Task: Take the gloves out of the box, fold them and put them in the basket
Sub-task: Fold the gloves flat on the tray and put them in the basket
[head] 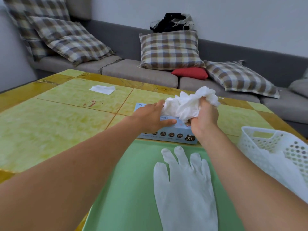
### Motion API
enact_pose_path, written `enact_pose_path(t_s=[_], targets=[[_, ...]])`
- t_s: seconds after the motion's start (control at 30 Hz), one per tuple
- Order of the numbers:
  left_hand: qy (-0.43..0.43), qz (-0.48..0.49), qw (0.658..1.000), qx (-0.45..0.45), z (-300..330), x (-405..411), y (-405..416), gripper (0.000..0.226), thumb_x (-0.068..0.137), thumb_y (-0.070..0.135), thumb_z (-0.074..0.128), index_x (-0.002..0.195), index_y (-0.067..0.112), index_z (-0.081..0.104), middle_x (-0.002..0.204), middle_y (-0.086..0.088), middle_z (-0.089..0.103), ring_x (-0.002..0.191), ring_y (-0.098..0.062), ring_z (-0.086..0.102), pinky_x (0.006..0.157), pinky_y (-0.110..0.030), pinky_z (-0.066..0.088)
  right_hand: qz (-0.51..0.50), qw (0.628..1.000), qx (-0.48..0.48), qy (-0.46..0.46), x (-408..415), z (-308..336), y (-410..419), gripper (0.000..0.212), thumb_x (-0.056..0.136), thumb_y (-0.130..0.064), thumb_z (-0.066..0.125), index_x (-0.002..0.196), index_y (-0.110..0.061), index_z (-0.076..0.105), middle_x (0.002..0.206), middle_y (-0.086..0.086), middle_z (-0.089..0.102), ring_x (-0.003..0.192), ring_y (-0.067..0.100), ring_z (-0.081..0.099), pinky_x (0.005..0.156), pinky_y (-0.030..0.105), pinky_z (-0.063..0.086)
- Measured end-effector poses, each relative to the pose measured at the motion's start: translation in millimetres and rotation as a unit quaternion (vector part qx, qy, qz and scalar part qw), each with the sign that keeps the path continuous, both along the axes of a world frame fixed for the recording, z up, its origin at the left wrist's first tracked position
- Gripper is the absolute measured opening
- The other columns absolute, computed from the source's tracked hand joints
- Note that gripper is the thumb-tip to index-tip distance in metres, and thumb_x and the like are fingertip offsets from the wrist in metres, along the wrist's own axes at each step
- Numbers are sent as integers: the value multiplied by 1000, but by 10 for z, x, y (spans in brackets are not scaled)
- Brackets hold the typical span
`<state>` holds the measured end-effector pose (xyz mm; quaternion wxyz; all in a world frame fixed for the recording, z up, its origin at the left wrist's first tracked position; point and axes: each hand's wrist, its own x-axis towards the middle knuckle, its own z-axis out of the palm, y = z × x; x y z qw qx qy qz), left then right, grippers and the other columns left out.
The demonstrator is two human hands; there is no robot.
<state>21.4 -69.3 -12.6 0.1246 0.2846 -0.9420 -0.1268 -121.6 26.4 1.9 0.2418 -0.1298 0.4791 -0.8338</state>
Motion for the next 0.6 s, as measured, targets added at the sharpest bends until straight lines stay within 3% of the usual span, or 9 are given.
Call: enact_pose_path(t_s=[0.07,0.1,0.17,0.2,0.23,0.3,0.4,0.53,0.6], targets=[[-12,-4,1000,-23,49,-93,-3,92,89,69,53,156,22,11,119,-8,53,108,-32,52,90,-47,46,18,982,103,160,15,-19,48,16,87,-25,72,101,-19,70,96,0,75,91,22,72,68,34,58],[-29,-2,999,-40,56,-133,-30,83,91,67,51,153,21,20,120,-10,53,110,-35,50,92,-48,46,44,947,173,269,15,-27,67,26,78,-33,78,99,-21,69,94,-2,74,89,21,72,68,36,59],[-62,-3,996,-64,32,-201,-61,64,93,63,45,140,20,41,127,-11,49,117,-38,46,97,-54,44,85,832,323,444,2,-47,121,45,64,-45,84,100,-22,71,93,-4,73,86,18,70,71,38,59],[-66,-2,996,-65,8,-205,-51,60,94,62,43,138,22,45,129,-9,47,119,-38,44,99,-55,43,91,793,366,479,14,-37,138,40,67,-41,85,99,-21,71,92,-3,73,85,18,69,71,37,58],[-64,2,996,-60,-13,-194,-13,60,95,64,41,141,24,43,133,-7,45,121,-36,43,100,-55,42,84,788,377,480,27,-16,143,28,72,-31,83,94,-17,72,90,-1,72,83,20,67,70,36,57],[-57,1,996,-71,-55,-159,67,74,89,78,36,145,29,37,139,-3,41,124,-33,41,102,-53,40,58,830,346,433,-17,25,155,4,79,-12,75,80,-11,71,80,2,69,74,19,62,60,31,51],[-74,-10,989,-125,-100,-99,117,95,70,95,37,137,28,36,141,-1,38,125,-31,40,103,-54,40,9,928,248,279,-116,84,140,10,87,-8,67,82,1,70,73,2,66,65,17,59,45,24,45],[-72,-2,988,-138,-131,-124,73,99,72,93,44,142,24,33,142,-1,36,126,-30,40,103,-51,40,10,977,187,103,-183,139,184,7,88,-1,68,81,-3,68,77,3,70,69,23,66,55,36,54],[-68,0,988,-139,-126,-121,58,100,73,92,43,144,22,33,142,-1,36,126,-30,40,103,-50,39,15,989,147,17,-223,175,211,22,85,10,68,78,-11,66,81,4,70,71,22,69,63,44,59]])
